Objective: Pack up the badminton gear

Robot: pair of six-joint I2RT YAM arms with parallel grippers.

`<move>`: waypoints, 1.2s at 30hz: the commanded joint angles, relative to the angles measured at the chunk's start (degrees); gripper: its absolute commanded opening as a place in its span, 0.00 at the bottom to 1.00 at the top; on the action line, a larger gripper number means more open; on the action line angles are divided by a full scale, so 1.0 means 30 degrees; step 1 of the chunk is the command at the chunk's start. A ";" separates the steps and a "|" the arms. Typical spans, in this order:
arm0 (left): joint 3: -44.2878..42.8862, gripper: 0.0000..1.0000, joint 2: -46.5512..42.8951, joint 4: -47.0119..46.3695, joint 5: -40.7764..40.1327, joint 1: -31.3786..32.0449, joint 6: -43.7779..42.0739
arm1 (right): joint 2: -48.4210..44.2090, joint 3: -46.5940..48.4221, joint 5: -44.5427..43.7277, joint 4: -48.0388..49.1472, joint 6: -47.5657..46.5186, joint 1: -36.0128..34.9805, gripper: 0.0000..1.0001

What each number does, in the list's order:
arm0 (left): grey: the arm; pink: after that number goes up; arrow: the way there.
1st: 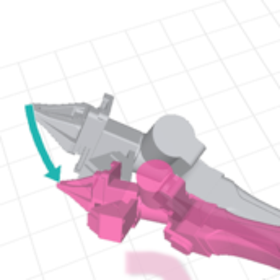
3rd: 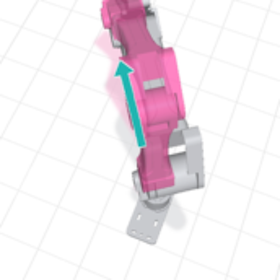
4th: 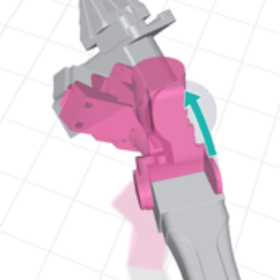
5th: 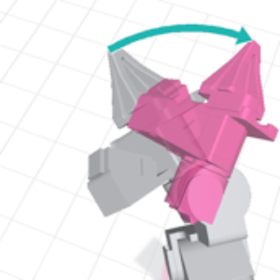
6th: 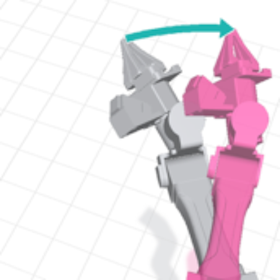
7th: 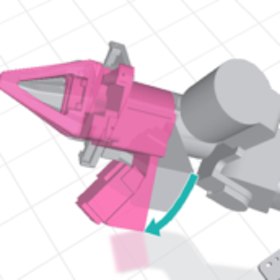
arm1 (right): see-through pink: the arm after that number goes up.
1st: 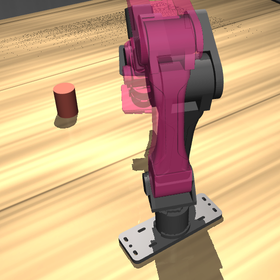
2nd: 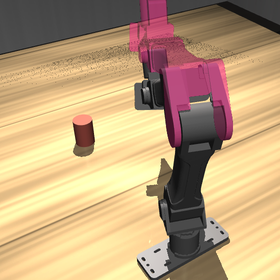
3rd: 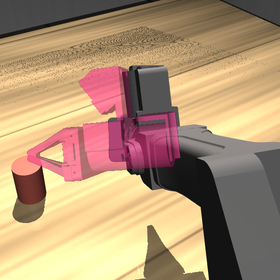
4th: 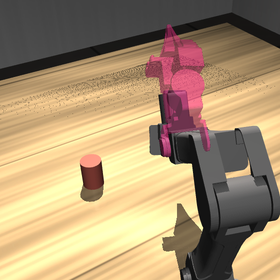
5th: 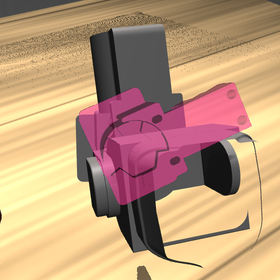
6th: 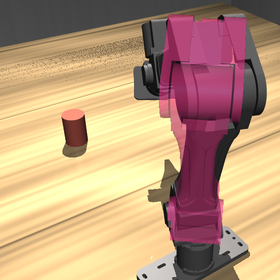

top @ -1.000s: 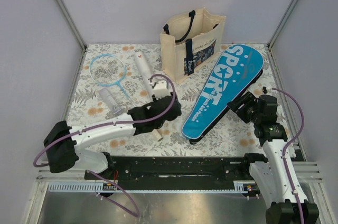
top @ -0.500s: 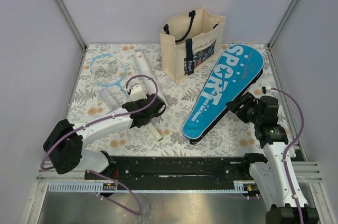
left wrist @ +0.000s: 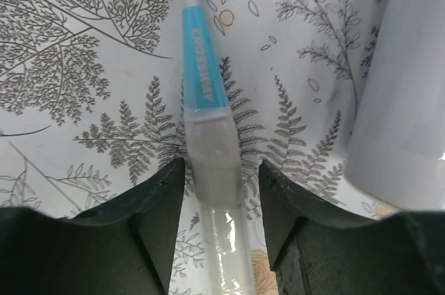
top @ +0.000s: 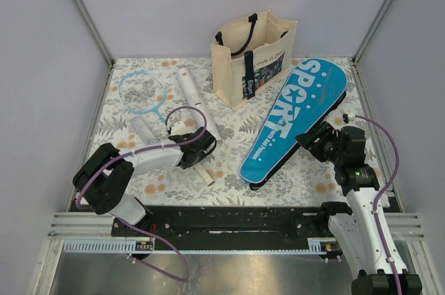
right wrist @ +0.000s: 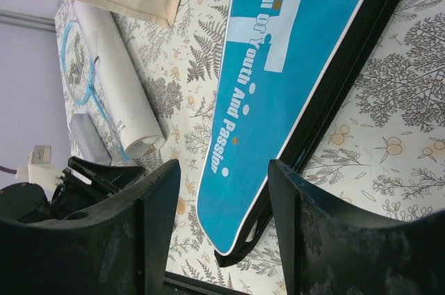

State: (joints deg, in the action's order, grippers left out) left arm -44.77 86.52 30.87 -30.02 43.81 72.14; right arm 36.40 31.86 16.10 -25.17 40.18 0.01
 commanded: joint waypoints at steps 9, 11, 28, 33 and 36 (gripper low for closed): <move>0.1740 0.27 0.0605 -0.1590 0.2155 -0.0512 0.1383 | 0.0258 0.1509 0.0873 0.0538 0.0052 -0.0853 0.61; 0.1858 0.20 0.0137 -0.1619 0.2127 -0.0571 0.1325 | 0.0375 0.1743 0.1079 0.0567 0.0140 -0.1174 0.61; 0.2998 0.00 -0.7447 -0.2348 0.1655 -0.0747 -0.2040 | 0.4618 0.3764 -0.1321 0.5835 0.2601 -1.0337 0.59; 0.4171 0.00 -1.0348 -0.2266 0.1834 -0.0746 -0.2251 | 0.9068 0.5783 -0.2229 0.8181 0.2688 -1.3621 0.61; 0.4990 0.00 -1.1785 -0.2146 0.1512 -0.0747 -0.2191 | 1.2231 0.7830 -0.2378 0.9792 0.2719 -1.5028 0.63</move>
State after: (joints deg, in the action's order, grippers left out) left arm -31.83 55.75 26.20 -24.40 41.82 66.87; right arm 64.53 47.68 11.64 -5.78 47.57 -40.49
